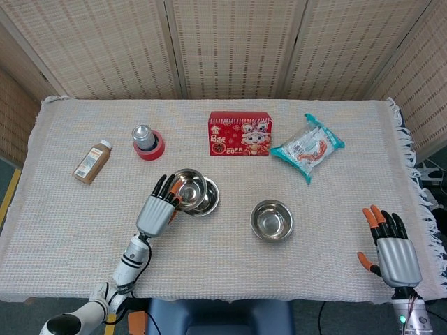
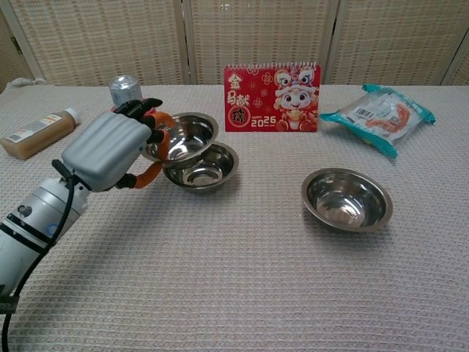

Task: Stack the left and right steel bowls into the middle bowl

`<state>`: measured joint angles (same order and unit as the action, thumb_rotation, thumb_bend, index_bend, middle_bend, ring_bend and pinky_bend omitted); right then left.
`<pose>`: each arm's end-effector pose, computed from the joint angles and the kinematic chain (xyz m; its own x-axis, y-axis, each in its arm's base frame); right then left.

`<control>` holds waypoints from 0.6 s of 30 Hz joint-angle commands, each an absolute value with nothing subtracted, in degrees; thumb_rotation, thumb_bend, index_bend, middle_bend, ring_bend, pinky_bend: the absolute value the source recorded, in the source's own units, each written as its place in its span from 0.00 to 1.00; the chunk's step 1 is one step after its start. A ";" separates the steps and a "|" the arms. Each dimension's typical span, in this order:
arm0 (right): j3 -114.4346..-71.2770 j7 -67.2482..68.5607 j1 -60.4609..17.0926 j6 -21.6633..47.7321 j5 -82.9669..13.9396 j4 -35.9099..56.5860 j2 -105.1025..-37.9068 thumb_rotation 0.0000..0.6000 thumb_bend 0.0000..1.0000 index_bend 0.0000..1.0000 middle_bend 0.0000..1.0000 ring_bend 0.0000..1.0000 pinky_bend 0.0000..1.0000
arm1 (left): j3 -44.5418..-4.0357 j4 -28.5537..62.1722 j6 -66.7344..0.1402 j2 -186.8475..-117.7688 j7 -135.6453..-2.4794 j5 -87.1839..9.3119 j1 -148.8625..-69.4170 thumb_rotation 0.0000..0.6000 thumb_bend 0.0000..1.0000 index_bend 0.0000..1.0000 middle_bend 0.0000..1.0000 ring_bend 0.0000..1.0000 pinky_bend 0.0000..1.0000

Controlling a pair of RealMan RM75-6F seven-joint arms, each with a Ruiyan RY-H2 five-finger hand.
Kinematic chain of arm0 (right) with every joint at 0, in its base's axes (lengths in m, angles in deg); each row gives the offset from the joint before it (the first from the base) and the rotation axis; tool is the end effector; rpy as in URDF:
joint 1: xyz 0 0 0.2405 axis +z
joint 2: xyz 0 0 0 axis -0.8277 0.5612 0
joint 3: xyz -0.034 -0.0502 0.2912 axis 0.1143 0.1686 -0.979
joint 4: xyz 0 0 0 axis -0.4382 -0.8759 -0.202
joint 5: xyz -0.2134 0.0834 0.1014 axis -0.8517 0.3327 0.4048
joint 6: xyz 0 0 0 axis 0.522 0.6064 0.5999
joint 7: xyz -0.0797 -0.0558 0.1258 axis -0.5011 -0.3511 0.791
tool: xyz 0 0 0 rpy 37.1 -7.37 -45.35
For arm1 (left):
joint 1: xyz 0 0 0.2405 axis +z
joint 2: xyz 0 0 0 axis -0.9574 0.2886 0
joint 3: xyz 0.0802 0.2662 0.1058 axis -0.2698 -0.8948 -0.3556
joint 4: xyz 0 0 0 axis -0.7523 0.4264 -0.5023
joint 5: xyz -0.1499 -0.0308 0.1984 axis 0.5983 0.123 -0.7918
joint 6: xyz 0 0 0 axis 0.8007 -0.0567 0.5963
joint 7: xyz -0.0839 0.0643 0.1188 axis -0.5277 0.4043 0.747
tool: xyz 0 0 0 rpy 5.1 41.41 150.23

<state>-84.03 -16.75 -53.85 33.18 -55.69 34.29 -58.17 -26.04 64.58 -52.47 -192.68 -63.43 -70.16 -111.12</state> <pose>-0.3427 -0.1761 0.0884 0.4571 -0.0864 0.8852 -0.8858 0.0459 0.4619 -0.2062 0.3762 -0.1404 0.5239 -0.3149 0.7914 0.6567 -0.4424 -0.6107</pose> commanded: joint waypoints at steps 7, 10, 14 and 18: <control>-83.78 -16.11 -54.14 33.59 -56.24 34.65 -57.71 1.00 0.15 0.00 0.00 0.00 0.00 | -27.91 58.16 -50.07 -191.02 -58.31 -69.87 -110.86 1.00 0.48 0.00 0.06 0.00 0.11; -83.35 -16.02 -54.01 33.33 -57.05 34.68 -57.66 1.00 0.15 0.00 0.00 0.00 0.00 | -28.98 52.64 -51.38 -188.57 -56.28 -70.55 -109.64 1.00 0.47 0.00 0.04 0.00 0.11; -82.90 -15.35 -52.96 31.62 -58.20 33.71 -58.24 1.00 0.15 0.00 0.00 0.00 0.00 | -31.73 41.54 -54.32 -182.37 -52.08 -72.14 -106.30 1.00 0.46 0.00 0.04 0.00 0.11; -82.46 -15.12 -49.92 26.56 -59.28 31.59 -60.10 1.00 0.15 0.00 0.00 0.00 0.00 | -35.17 30.75 -57.36 -174.32 -48.50 -72.28 -100.79 1.00 0.46 0.00 0.04 0.00 0.11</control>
<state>-82.76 -15.32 -51.66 29.06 -58.56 32.81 -58.98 -31.81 38.99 -54.24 -181.19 -52.32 -71.55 -105.63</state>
